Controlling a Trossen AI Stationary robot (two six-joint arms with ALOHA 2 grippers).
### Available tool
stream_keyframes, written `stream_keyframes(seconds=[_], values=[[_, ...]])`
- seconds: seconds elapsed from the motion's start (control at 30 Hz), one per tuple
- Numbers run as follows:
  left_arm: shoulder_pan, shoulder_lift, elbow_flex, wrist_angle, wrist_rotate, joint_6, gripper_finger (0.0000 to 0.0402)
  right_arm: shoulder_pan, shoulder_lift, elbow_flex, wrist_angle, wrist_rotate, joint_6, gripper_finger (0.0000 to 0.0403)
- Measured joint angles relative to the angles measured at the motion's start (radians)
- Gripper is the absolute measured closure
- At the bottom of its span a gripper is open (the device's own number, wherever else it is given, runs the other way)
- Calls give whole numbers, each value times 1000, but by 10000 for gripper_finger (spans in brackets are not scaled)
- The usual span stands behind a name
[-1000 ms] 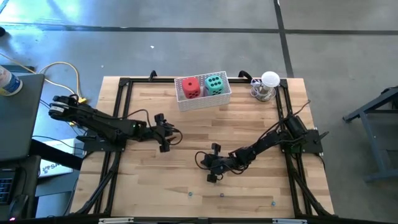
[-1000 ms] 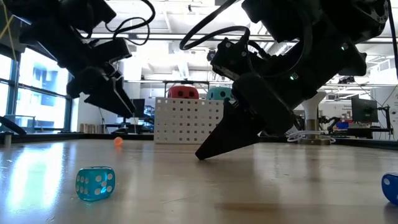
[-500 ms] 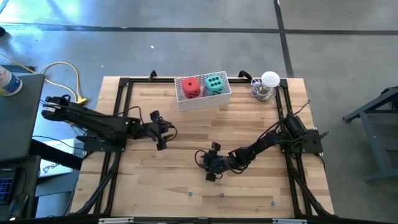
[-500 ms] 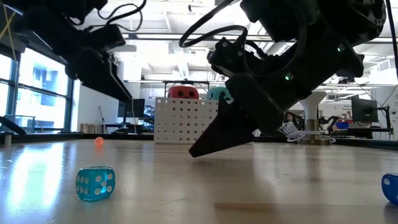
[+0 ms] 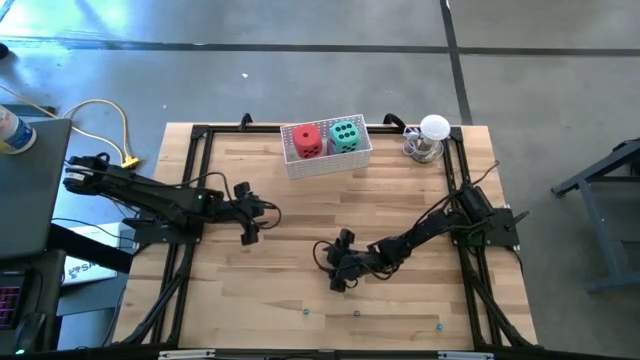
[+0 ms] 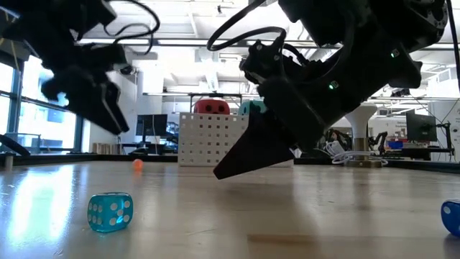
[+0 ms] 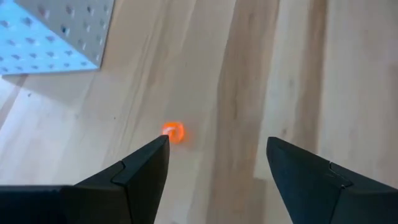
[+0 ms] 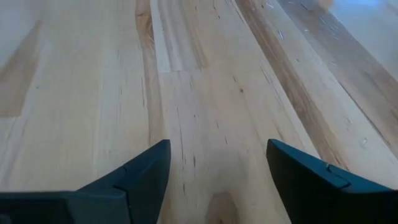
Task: Pick & Place Dice
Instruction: Put the small orange dice into the white bin
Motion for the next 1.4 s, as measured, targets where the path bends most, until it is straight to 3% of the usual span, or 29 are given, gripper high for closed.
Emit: stream_keyframes(seconds=[0.2, 0.7, 1.07, 1.27, 1.4], values=[[44, 16, -98, 160, -10, 18, 141, 2, 0, 0, -2, -1, 98, 144], [174, 16, -198, 371, -8, 69, 141, 2, 0, 0, -7, -47, 105, 144], [189, 16, -329, 648, 61, 110, 141, 2, -2, 0, -8, -73, 153, 144], [186, 16, -335, 683, 169, 133, 141, 2, -2, 0, -8, -72, 153, 144], [186, 16, -335, 684, 177, 121, 141, 2, -2, 0, -8, -71, 153, 144]])
